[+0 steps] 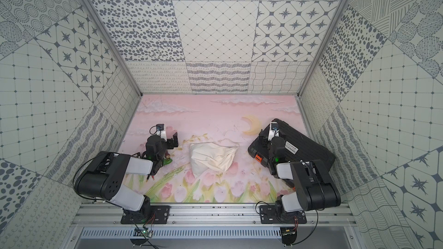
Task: Close the soil bag
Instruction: Reset both arms
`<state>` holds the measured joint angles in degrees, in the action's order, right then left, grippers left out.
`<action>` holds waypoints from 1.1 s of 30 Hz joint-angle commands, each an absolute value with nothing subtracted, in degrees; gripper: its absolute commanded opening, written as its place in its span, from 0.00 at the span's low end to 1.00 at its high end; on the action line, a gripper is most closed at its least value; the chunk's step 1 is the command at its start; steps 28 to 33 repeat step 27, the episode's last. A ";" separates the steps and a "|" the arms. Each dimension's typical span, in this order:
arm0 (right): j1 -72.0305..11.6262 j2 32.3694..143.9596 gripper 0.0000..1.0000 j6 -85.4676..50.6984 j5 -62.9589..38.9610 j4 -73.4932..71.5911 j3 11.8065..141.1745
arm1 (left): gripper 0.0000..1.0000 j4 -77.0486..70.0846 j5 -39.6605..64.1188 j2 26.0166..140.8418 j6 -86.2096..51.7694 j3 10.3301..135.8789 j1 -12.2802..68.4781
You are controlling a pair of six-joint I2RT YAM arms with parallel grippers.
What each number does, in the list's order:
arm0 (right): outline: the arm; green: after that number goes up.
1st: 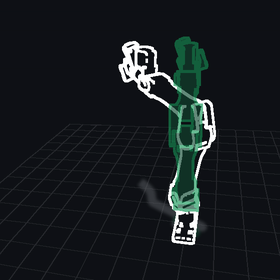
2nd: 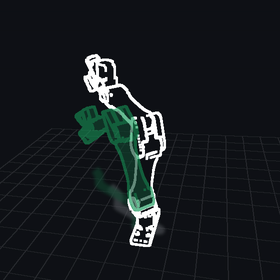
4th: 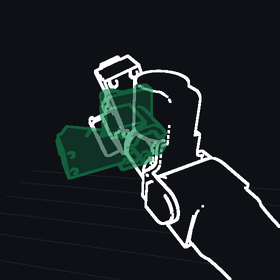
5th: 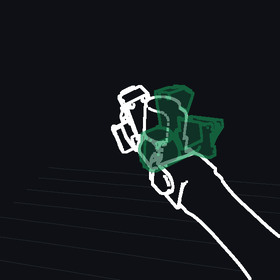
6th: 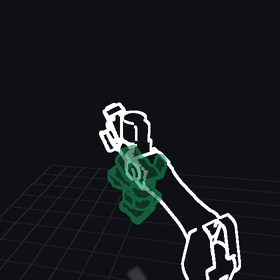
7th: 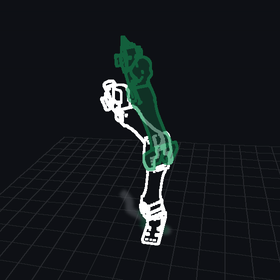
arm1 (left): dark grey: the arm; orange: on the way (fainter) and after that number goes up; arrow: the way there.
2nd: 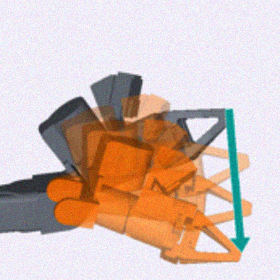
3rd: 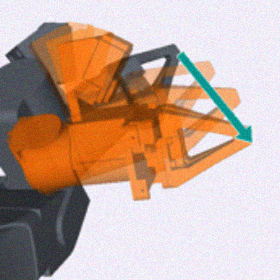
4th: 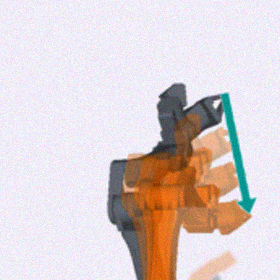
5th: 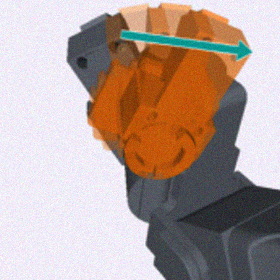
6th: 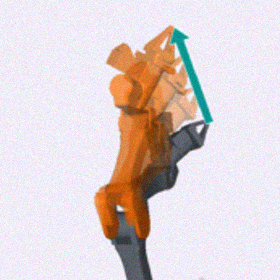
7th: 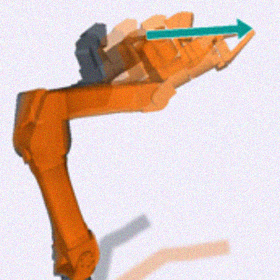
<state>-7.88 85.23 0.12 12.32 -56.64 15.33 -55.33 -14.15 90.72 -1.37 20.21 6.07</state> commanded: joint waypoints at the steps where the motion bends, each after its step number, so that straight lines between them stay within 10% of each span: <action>1: -7.65 90.77 0.97 1.67 11.30 -67.22 15.14 | 0.99 -54.30 -12.22 90.80 -2.08 21.44 5.30; 33: -2.39 89.64 0.97 -2.66 4.05 -50.89 22.76 | 0.99 -53.32 -11.56 90.79 -2.41 21.97 5.01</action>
